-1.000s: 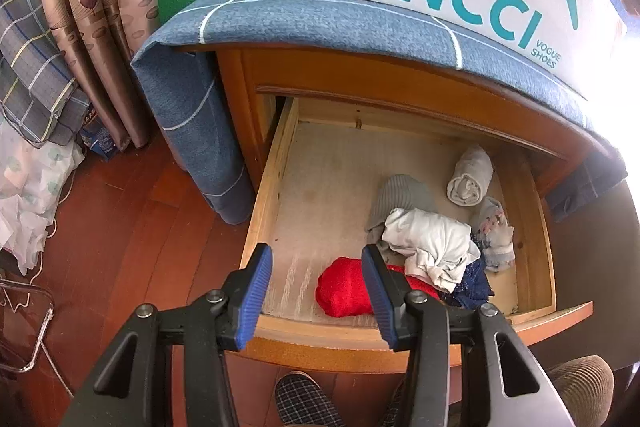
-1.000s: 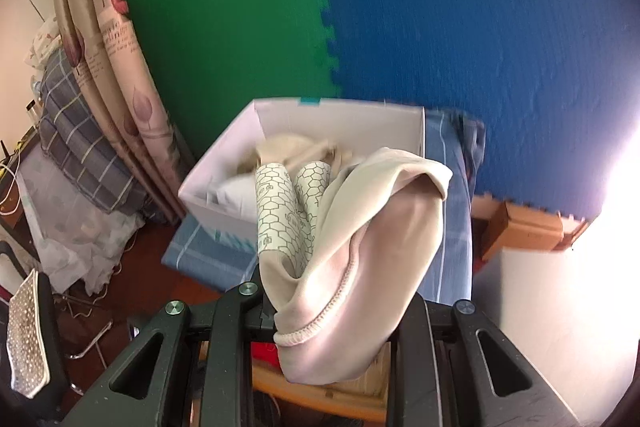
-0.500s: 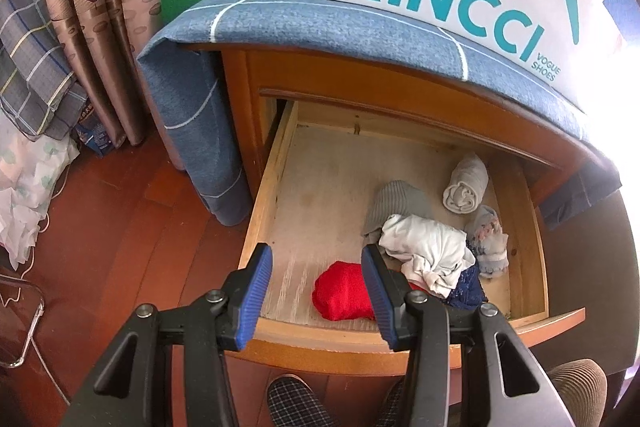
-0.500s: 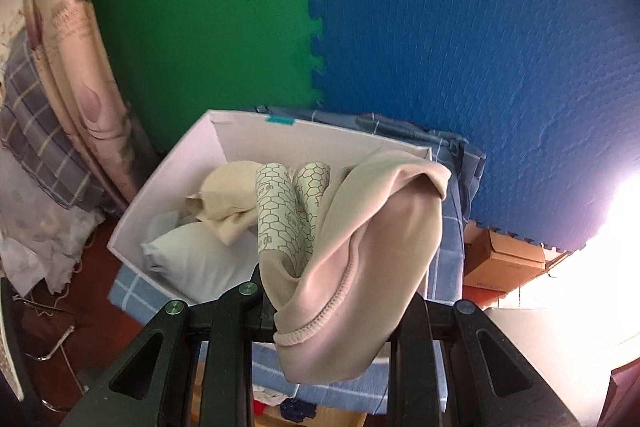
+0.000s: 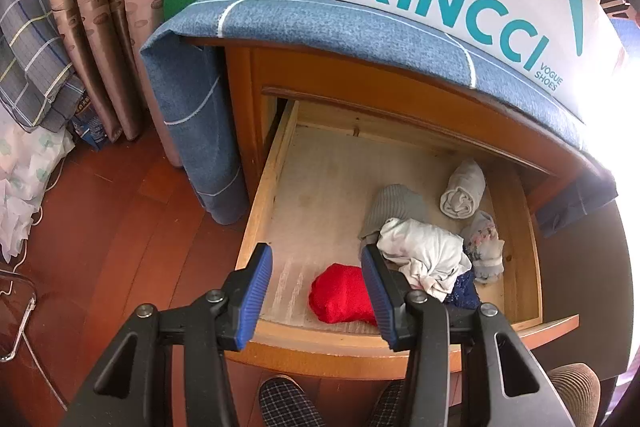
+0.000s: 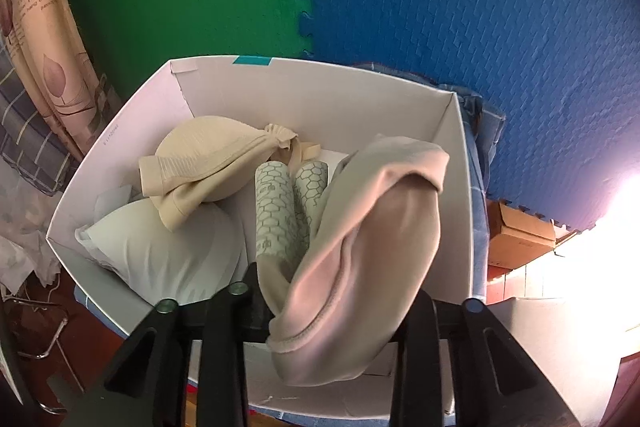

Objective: Take underwear out of drawer
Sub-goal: 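Carry the pink garment into the white box and open the right gripper, then move the open right gripper back down into the drawer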

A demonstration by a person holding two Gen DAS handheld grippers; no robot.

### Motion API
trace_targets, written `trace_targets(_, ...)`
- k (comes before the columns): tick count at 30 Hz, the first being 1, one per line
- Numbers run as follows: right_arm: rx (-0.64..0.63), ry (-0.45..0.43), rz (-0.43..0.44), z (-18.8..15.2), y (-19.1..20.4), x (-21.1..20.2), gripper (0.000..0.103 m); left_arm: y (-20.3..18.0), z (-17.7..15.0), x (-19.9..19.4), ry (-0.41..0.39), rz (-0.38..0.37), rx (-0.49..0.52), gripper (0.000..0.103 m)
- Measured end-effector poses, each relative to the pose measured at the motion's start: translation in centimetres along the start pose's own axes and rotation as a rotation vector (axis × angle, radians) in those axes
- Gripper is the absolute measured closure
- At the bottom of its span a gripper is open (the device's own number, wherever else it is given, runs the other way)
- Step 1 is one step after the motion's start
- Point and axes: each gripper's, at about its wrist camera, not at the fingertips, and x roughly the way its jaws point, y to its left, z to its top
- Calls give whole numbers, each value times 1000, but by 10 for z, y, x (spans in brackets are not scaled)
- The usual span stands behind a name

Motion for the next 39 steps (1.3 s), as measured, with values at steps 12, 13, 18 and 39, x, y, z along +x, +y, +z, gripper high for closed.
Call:
trace_targets(12,-33,-71,47,4,18,-34,47,0,0,0,0,2,-2,56)
trace_targets(13,-37,-76,48,3,19,-38,47,0,0,0,-1,2,-3,56)
trace_targets(18,-65,-87,91,-18,24,-63,47,0,0,0,1,4,-2,56)
trace_targets(39,-154,178,175,-207,9,-22,47,0,1,2,19,6,-4,56)
